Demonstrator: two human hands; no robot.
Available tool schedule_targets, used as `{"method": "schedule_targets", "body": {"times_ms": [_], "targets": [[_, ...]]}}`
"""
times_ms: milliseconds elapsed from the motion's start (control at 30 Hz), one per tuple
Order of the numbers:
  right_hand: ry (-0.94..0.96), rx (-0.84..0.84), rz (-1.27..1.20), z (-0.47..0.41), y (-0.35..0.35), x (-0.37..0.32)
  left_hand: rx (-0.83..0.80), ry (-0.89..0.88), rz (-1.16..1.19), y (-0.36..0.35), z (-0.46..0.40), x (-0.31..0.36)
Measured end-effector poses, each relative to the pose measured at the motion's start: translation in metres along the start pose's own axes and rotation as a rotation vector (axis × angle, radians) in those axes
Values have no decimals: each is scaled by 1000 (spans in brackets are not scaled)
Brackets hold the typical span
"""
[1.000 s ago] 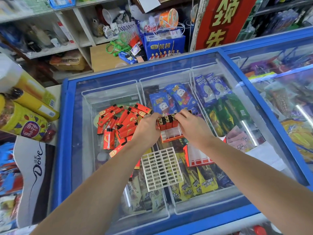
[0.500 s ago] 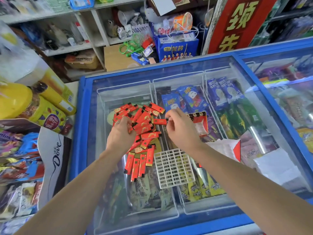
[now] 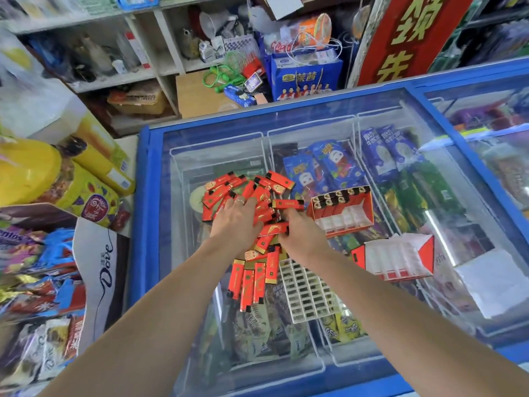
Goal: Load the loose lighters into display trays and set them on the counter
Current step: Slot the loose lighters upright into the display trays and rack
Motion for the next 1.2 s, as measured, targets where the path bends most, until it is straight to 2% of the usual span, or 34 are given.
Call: {"method": "schedule_targets", "body": {"times_ms": [333,533,700,800,933,1033,1200], "targets": [[-221,-90,-597,-8,0,25,-127,-56,175,-18,-5,0],[-205,-129,-866,7,17,20,-82,93,617,-4,7,6],[-158,-86,-932,19,51,29,-4,179,876,10,10,25],[-142,-10,-935,25,82,50,51,196,908,13,8,42],[-135,186,-891,31,133,91,186,155,717,25,1,67],[-89,359,-674,34,174,118,201,112,617,21,-7,93],[142,410,-283,37,190,113,219,65,567,13,-10,124]]}}
Point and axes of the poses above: each hand's wrist, its own z-axis away from the middle knuckle, its own y-axis out of the back of the hand, x = y × z, the point moved 10 cm from there along -z, towards the middle knuckle, and after that the axes turned 7 degrees about -y, right-handed, at the moved point
